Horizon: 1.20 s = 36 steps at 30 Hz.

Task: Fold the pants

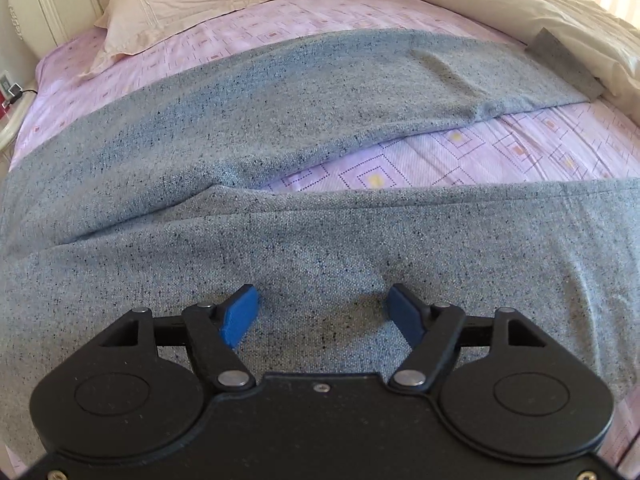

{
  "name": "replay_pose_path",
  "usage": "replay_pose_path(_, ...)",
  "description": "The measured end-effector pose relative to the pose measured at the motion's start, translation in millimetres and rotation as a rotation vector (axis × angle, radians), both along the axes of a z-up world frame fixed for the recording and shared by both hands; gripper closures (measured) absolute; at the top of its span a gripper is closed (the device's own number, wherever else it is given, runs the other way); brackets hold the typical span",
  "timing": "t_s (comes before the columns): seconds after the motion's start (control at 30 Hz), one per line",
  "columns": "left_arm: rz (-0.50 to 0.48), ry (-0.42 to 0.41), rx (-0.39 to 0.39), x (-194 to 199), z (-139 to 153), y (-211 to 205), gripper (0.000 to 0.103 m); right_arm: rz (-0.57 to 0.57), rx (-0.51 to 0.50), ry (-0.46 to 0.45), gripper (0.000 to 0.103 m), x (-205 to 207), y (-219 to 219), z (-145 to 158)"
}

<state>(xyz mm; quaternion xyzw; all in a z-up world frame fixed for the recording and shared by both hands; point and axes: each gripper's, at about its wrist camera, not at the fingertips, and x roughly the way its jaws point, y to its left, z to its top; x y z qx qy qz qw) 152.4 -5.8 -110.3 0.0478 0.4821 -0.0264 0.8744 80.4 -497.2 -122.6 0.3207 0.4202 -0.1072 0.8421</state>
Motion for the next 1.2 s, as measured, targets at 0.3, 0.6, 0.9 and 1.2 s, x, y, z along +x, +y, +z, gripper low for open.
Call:
replay_pose_path(0.3, 0.033, 0.0, -0.014, -9, 36, 39, 0.033, 0.091, -0.321, 0.038, 0.097, 3, 32, 23)
replay_pose_path(0.6, 0.096, 0.124, 0.039, -17, -2, 68, 0.026, 0.056, -0.305, 0.082, 0.088, 2, 31, 25)
replay_pose_path(0.9, 0.113, -0.001, -0.04, 4, 32, 70, 0.034, 0.188, -0.372, -0.053, 0.082, 23, 65, 94)
replay_pose_path(1.2, 0.139, 0.009, -0.058, 45, 17, 81, 0.034, 0.377, -0.243, -0.06, 0.082, 128, 157, 112)
